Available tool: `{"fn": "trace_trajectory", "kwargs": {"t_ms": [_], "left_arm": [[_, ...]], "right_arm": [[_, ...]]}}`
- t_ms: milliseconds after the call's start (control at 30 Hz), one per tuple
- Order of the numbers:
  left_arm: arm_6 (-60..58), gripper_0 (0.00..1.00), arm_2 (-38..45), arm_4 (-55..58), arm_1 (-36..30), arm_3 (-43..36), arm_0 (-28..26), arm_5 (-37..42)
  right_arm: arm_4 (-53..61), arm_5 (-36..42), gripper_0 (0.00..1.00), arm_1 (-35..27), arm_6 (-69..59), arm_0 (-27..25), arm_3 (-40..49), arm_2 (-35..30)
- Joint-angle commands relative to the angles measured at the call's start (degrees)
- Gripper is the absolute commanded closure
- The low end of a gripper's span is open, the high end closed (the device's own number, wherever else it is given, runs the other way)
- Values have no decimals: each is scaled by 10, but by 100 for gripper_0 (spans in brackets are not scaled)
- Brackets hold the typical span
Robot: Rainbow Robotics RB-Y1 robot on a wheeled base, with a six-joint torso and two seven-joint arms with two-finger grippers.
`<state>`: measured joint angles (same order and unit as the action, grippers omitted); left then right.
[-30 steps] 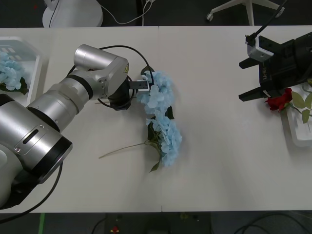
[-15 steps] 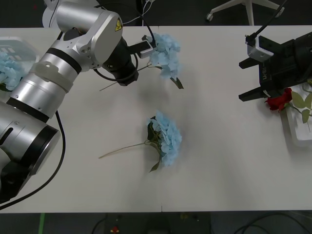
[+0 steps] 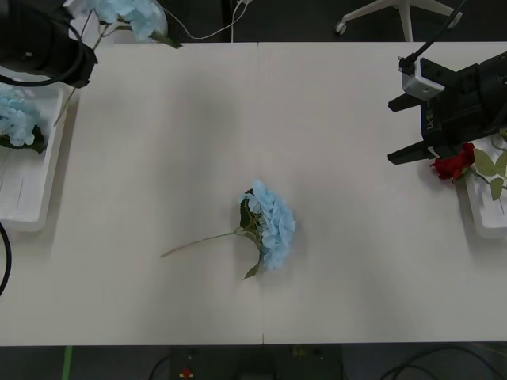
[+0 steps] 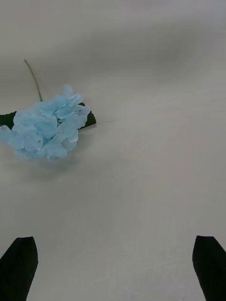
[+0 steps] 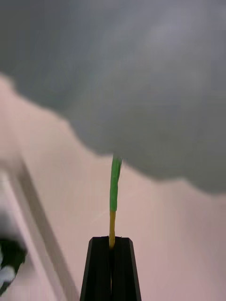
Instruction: Put the red flowers into the right box and the blue flowers into the left box
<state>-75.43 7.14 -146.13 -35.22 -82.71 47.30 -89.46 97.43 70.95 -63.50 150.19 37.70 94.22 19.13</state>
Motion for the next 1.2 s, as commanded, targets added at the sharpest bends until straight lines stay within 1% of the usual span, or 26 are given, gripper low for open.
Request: {"fn": "trace_trajectory", "kwargs": {"t_ms": [33, 133, 167, 267, 367, 567, 733, 900, 1000, 1100, 1200], "left_arm": [[10, 100, 64, -14, -84, -19, -46, 4], [10, 100, 89, -36, -117, -18, -78, 28], [8, 100, 98, -47, -133, -18, -99, 46], [6, 100, 103, -66, -154, -15, -128, 78], [-19, 100, 105, -75, -175, 4, -151, 112], [4, 100, 103, -78, -188, 114, -153, 182], [23, 100, 86, -82, -190, 178, -153, 200], [34, 100, 49, -83, -190, 222, -153, 201], [40, 100, 12, -82, -189, 246, -152, 206], [40, 100, -32, -82, -186, 258, -150, 235], [40, 100, -55, -82, -186, 259, -150, 249]], "right_arm": [[5, -3, 5, -26, 17, 22, 11, 0], [5, -3, 5, -26, 17, 22, 11, 0], [5, -3, 5, -26, 17, 22, 11, 0], [5, -3, 5, -26, 17, 22, 11, 0], [5, -3, 5, -26, 17, 22, 11, 0], [5, -3, 5, -26, 17, 22, 11, 0], [5, -3, 5, -26, 17, 22, 11, 0], [5, -3, 5, -26, 17, 22, 11, 0], [5, -3, 5, -26, 17, 22, 11, 0], [5, -3, 5, -26, 17, 22, 11, 0], [5, -3, 5, -26, 17, 22, 11, 0]]}}
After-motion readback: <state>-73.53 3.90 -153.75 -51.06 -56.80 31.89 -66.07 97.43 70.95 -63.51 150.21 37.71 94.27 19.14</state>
